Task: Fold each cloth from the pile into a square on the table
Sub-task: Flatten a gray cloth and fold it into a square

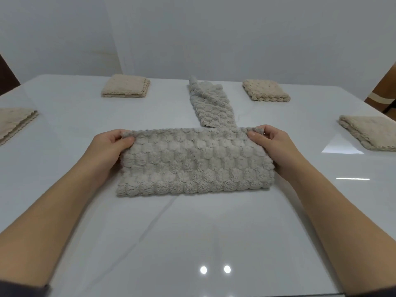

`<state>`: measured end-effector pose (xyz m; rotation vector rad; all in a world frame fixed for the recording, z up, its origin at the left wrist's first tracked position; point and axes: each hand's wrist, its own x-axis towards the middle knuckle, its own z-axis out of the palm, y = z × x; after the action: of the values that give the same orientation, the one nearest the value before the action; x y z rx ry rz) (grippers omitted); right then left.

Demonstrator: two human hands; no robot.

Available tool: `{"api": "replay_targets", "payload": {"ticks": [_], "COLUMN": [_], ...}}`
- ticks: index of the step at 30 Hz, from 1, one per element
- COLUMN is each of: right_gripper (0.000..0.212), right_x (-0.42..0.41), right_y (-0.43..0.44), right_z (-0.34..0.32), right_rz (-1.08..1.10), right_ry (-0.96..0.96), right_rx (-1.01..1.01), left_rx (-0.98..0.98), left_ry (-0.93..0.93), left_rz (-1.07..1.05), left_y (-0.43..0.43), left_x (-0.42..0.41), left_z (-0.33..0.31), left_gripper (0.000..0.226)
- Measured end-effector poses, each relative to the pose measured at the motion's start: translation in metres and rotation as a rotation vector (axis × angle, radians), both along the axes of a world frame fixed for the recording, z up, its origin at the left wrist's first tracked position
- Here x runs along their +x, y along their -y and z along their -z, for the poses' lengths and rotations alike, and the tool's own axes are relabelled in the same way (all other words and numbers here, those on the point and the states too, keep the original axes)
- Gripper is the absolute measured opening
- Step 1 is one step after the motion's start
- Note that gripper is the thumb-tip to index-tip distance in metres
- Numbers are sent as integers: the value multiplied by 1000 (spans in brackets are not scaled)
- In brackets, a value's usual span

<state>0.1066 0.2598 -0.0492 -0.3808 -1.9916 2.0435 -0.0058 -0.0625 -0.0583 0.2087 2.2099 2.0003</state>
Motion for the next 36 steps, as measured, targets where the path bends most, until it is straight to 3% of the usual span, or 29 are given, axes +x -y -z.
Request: {"api": "replay_targets", "payload": {"ticks": [2,5,8,10,15,18,22,24,31,36], "right_gripper": [7,17,21,25,37,47,49,48,47,49], "right_x": [-1,-8,-15,-17,-23,-23,-22,-21,-21,-22], "right_y": [-1,-3,-3,-3,-3,-4,-3,-4,-6,-6], "right_z": [3,16,22,24,31,33,34,34,35,33], "right_rz": [35,148,224,253,247,248,249,252,253,220], "right_ry": [30,58,117,171,205,194,190,183,193,228], "right_rx": [113,620,994,1104,1110,1120,1145,1147,1137,1121], "left_rx": [-181,-579,-652,-745,-987,-975,-1092,-1135,-1248,-1232], "left_ry": [-80,-364,-478,-542,-821,-906,-770,-706,-587,-491], "left_rz": [-26,-79,-120,-121,-166,48,457,528,390,295], "left_y": [0,-6,-14,-16,-21,-54,-112,-118,-51,-20], "left_x": [0,1,3,1,6,27,51,50,33,30], "left_z": [2,6,10,14,8,-6,6,17,25,26], "left_gripper": [20,17,21,29,58,56,62,65,75,70]}}
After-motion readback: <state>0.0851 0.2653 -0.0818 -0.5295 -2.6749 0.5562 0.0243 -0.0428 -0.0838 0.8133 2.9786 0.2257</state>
